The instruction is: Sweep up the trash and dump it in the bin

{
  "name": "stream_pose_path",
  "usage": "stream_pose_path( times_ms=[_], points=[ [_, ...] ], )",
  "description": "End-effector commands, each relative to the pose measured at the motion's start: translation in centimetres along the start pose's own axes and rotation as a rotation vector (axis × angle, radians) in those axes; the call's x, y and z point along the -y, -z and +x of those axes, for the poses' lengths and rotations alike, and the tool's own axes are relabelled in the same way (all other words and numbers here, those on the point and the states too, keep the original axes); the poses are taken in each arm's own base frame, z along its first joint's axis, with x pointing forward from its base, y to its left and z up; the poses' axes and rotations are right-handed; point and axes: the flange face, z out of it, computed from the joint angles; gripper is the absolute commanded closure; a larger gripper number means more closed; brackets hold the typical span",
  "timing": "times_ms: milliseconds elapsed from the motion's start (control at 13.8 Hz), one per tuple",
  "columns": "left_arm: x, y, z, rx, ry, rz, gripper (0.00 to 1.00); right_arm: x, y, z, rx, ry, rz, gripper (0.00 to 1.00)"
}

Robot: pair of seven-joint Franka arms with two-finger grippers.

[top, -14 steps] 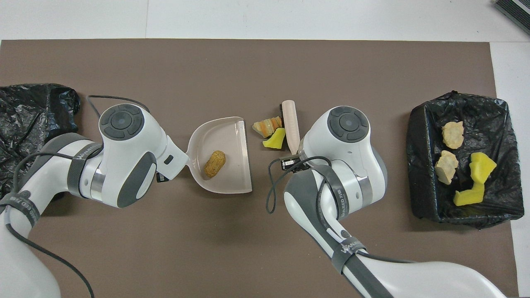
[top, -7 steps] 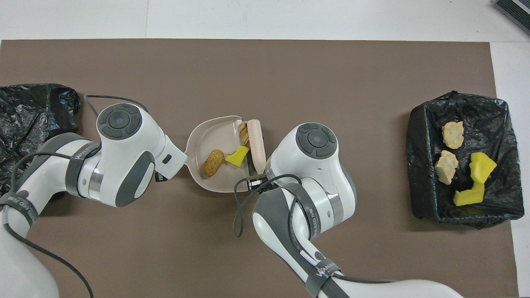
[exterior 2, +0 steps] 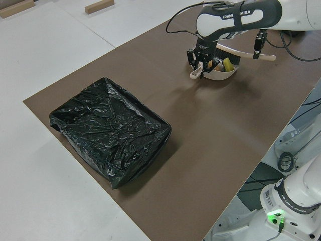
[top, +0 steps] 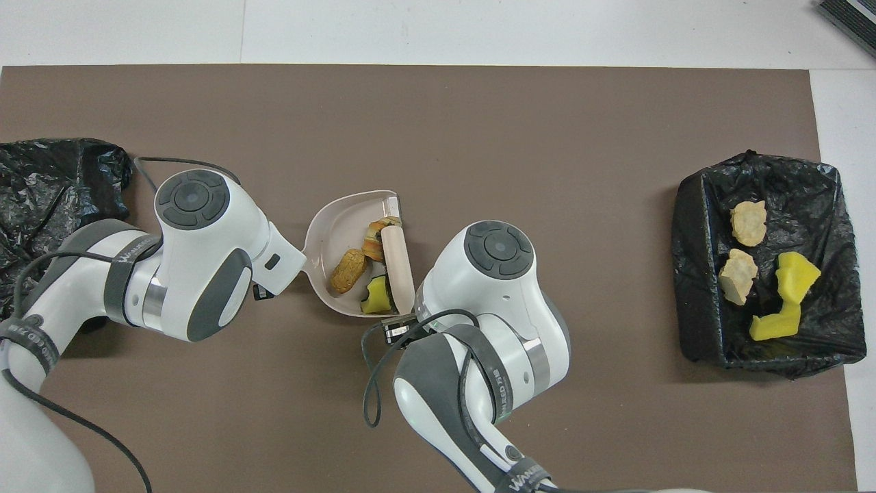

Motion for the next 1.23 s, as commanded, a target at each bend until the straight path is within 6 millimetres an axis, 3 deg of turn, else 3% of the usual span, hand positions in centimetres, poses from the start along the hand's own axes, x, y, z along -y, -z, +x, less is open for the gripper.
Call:
stream_pose_path(
  times_ms=[0,435,652,797,942,1159],
  points=[
    [-0.5,-0.5,-1.1,0.010,-0.008,0.011,1.00,2.6,0.1,-2.2,0.023,-0.013,0.020,1.00],
    [-0.3,-0.6,-1.5,0.006,-0.019,0.017,1.00,7.0,-1.0,-5.8,0.039,-0.101,-0.001,1.00],
    [0.4,-0.6,-2.7,0.000,-0.059,0.024,1.00,8.7,-2.4,-9.5,0.061,-0.170,-0.037,1.00],
    [0.5,-0.7,-3.0,0.000,-0.064,0.023,1.00,7.9,-3.0,-10.9,0.075,-0.216,-0.061,1.00],
    [0.8,-0.5,-3.1,-0.002,-0.105,0.030,1.00,8.5,-4.1,-13.5,0.098,-0.276,-0.092,1.00],
    [1.8,-0.7,-4.6,-0.006,-0.140,0.035,1.00,6.5,-5.7,-14.3,0.122,-0.316,-0.123,1.00]
  ],
)
